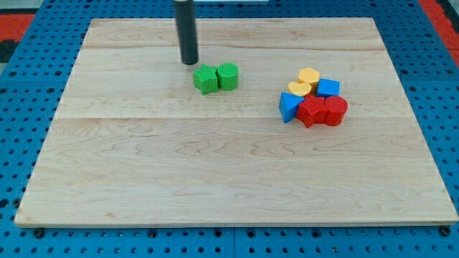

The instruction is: Move the green blocks towards the group of blocks

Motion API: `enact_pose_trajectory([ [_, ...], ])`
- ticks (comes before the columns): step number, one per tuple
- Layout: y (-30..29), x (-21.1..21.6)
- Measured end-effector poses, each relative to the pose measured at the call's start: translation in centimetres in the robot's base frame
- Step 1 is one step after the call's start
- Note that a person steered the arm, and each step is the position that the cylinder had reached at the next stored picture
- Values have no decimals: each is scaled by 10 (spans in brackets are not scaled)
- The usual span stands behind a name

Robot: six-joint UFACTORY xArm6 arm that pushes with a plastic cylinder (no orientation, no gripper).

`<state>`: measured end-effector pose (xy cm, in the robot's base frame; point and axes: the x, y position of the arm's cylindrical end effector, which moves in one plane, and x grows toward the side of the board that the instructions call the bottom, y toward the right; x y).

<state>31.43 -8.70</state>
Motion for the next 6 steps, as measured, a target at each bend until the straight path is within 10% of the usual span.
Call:
enact_pose_trajectory([
  [6,106,71],
])
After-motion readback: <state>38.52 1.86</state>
